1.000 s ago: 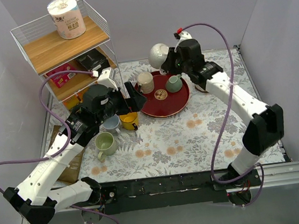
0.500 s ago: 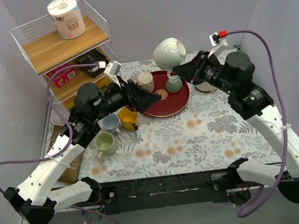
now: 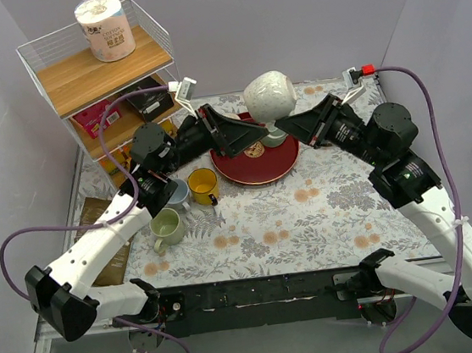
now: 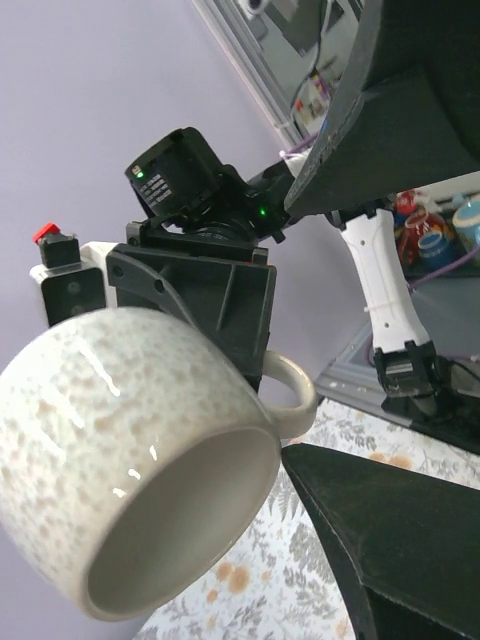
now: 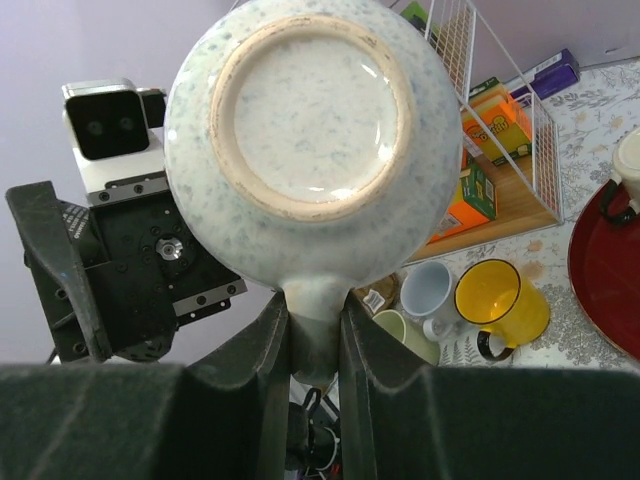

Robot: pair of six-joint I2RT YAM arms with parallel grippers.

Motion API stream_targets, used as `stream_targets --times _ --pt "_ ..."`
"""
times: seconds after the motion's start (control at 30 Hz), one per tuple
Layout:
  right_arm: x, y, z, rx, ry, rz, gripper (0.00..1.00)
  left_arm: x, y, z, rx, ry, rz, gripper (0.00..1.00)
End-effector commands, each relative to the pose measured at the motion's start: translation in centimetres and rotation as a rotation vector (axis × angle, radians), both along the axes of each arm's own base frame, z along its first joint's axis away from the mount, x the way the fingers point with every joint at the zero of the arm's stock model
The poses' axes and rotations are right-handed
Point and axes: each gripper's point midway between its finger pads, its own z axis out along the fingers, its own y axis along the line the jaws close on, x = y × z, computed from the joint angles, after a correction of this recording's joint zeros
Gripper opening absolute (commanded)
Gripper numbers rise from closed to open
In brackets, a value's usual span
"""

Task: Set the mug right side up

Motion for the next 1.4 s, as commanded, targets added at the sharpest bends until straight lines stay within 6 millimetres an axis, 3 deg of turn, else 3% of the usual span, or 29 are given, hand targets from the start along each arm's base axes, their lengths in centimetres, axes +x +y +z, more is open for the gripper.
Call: stream_targets --times 0.0,0.13,0.3,0.47,0.73,0.93,1.2,1.37 --pt "-2.5 -0.8 7.9 0.195 -0.231 0.042 0.01 -0.7 -0.5 2.4 -0.111 0.048 -0.07 0.98" --pt "-2.7 -1.1 8.8 0.215 -0.264 0.033 0.01 -0.4 -0.6 1.8 -0.123 0.094 -0.061 0.96" --pt "-2.7 -0.8 8.6 0.222 -0.263 0.046 0.01 0.2 -0.6 1.4 -0.122 0.124 -0.033 0.94" --pt "-2.5 -0.7 8.3 0.229 -0.263 0.053 0.01 0.0 -1.1 1.2 -0.125 0.144 -0.063 0.86" --pt "-2.1 -0.4 7.6 0.241 -0.265 0.059 0.01 -0.2 -2.0 1.1 -0.137 0.164 -0.112 0.57" --pt "-2.0 -0.1 7.3 0.256 -0.261 0.073 0.01 -0.2 -2.5 0.8 -0.13 0.176 -0.124 0.48" --pt "-1.8 0.2 6.8 0.263 -0.25 0.086 0.01 -0.2 -2.7 0.7 -0.12 0.173 -0.129 0.22" --pt "-1.8 0.5 6.5 0.252 -0.235 0.1 0.01 0.0 -3.1 0.4 -0.099 0.165 -0.133 0.27"
